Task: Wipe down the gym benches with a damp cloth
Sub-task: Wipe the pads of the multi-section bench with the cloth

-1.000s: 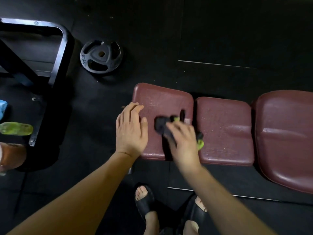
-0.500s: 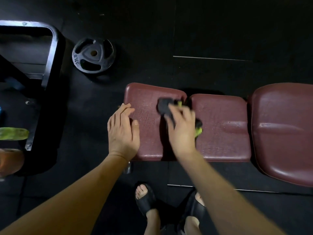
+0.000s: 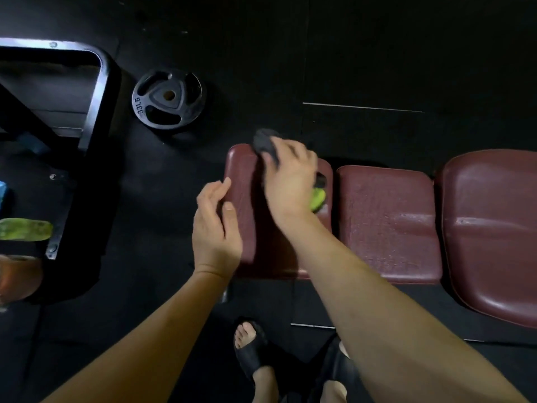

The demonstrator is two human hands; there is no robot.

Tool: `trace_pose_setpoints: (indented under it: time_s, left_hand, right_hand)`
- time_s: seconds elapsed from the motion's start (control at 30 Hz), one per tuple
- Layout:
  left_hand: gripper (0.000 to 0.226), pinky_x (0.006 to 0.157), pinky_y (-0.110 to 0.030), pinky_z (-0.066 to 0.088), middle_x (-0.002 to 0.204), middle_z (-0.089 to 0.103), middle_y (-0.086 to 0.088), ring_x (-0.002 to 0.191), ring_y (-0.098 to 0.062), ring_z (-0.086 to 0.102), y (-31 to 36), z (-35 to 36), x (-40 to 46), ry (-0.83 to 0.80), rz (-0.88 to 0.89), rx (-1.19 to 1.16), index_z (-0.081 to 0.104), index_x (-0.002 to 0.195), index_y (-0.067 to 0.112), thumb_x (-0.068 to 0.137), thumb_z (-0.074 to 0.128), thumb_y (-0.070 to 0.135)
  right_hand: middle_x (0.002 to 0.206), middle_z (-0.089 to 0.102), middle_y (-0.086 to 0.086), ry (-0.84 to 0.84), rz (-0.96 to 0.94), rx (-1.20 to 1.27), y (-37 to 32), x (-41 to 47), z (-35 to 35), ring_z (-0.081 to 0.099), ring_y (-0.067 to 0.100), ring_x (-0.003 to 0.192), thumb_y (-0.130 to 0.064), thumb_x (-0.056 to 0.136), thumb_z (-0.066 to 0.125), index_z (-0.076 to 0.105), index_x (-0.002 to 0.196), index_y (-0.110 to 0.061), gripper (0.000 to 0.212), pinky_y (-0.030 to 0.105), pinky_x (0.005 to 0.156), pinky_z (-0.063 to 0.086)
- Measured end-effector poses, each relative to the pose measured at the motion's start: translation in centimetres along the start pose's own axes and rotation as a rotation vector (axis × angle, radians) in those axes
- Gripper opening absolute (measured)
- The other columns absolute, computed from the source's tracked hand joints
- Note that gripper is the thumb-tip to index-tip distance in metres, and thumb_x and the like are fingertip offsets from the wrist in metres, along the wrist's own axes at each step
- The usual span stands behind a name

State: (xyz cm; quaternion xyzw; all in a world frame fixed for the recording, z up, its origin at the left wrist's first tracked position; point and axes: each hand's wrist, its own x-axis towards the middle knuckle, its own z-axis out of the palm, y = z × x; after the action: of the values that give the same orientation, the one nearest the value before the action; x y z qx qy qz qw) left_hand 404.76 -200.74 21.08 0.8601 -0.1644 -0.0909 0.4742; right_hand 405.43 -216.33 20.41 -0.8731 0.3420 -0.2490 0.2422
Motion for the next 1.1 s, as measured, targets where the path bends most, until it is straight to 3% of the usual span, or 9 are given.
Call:
trace_pose_setpoints:
  time_s: [0.1, 0.2, 0.3, 0.43, 0.67, 0.8, 0.9, 1.0, 1.1]
  left_hand:
    - [0.038, 0.096, -0.007, 0.038, 0.149, 0.050, 0.013, 0.127, -0.003, 0.053, 0.6, -0.2, -0.4, 0.010, -0.046, -0.022, 0.038, 0.141, 0.039, 0.107, 0.038, 0.024]
    - [0.040, 0.098, -0.006, 0.038, 0.143, 0.045, 0.031, 0.126, 0.009, 0.049, 0.7, -0.8, -1.0, -0.061, -0.064, -0.030, 0.041, 0.148, 0.029, 0.109, 0.040, 0.020]
    - [0.041, 0.100, -0.015, 0.044, 0.141, 0.041, 0.039, 0.126, 0.005, 0.051, 0.7, -1.9, -0.6, -0.132, -0.069, -0.031, 0.040, 0.151, 0.027, 0.110, 0.039, 0.023]
    - [0.029, 0.076, -0.009, 0.048, 0.119, 0.057, 0.037, 0.097, 0.007, 0.061, 1.1, -3.8, -0.9, -0.125, -0.097, -0.033, 0.046, 0.138, 0.031, 0.111, 0.037, 0.026]
    - [0.021, 0.063, -0.022, 0.050, 0.102, 0.065, 0.023, 0.085, -0.006, 0.064, 1.2, -4.7, -2.5, -0.150, -0.223, -0.068, 0.055, 0.126, 0.034, 0.111, 0.041, 0.036]
    - [0.025, 0.065, -0.048, 0.055, 0.093, 0.066, 0.005, 0.075, -0.019, 0.063, 1.0, -4.5, -2.7, -0.168, -0.175, -0.033, 0.053, 0.129, 0.035, 0.112, 0.036, 0.038]
    - [0.030, 0.070, -0.042, 0.057, 0.102, 0.066, 0.011, 0.082, -0.015, 0.065, 0.5, -4.4, -3.2, -0.190, -0.151, -0.002, 0.047, 0.139, 0.034, 0.111, 0.035, 0.035]
    - [0.033, 0.090, -0.027, 0.054, 0.122, 0.060, 0.029, 0.108, -0.002, 0.063, 0.6, -4.8, -3.9, -0.220, -0.139, 0.005, 0.045, 0.143, 0.030, 0.110, 0.041, 0.028]
    - [0.030, 0.100, -0.031, 0.051, 0.131, 0.059, 0.023, 0.117, 0.001, 0.059, 0.5, -5.3, -4.2, -0.194, -0.162, 0.006, 0.049, 0.138, 0.030, 0.109, 0.045, 0.025]
  right_hand:
    - [0.123, 0.066, 0.012, -0.104, -0.207, 0.081, -2.4, -0.5, 0.9, 0.059, 0.037, 0.108, -0.021, 0.094, 0.064, 0.073, 0.125, -0.011, 0.034, 0.050, 0.091, 0.052]
    - [0.126, 0.067, 0.013, -0.115, -0.255, 0.034, 2.2, -1.0, -0.6, 0.060, 0.039, 0.112, -0.028, 0.097, 0.055, 0.073, 0.125, -0.011, 0.037, 0.052, 0.094, 0.052]
    - [0.130, 0.065, 0.010, -0.081, -0.055, -0.063, 7.4, -2.4, -3.1, 0.058, 0.036, 0.115, -0.025, 0.100, 0.063, 0.071, 0.130, -0.015, 0.032, 0.054, 0.094, 0.054]
    - [0.126, 0.064, 0.013, 0.011, 0.219, -0.071, 4.4, -3.5, -1.5, 0.056, 0.037, 0.111, -0.023, 0.098, 0.066, 0.072, 0.126, -0.014, 0.030, 0.055, 0.093, 0.052]
    - [0.131, 0.063, 0.012, -0.159, -0.187, 0.047, -1.2, -5.4, -0.5, 0.056, 0.036, 0.116, -0.024, 0.096, 0.058, 0.071, 0.130, -0.013, 0.038, 0.051, 0.093, 0.053]
    - [0.133, 0.063, 0.008, -0.104, 0.069, -0.093, 6.9, -6.5, -4.1, 0.056, 0.035, 0.117, -0.025, 0.099, 0.067, 0.070, 0.133, -0.019, 0.035, 0.055, 0.089, 0.056]
    - [0.131, 0.062, 0.010, -0.027, 0.278, -0.112, 5.7, -7.1, -3.5, 0.055, 0.035, 0.114, -0.028, 0.099, 0.064, 0.070, 0.132, -0.019, 0.034, 0.057, 0.089, 0.054]
    - [0.127, 0.063, 0.012, -0.068, 0.098, -0.004, -0.7, -8.6, -1.5, 0.057, 0.037, 0.109, -0.027, 0.096, 0.058, 0.071, 0.127, -0.017, 0.035, 0.052, 0.091, 0.051]
    - [0.129, 0.063, 0.012, -0.206, -0.146, 0.114, -4.0, -10.6, -1.0, 0.056, 0.037, 0.113, -0.018, 0.095, 0.059, 0.071, 0.129, -0.013, 0.037, 0.049, 0.094, 0.050]
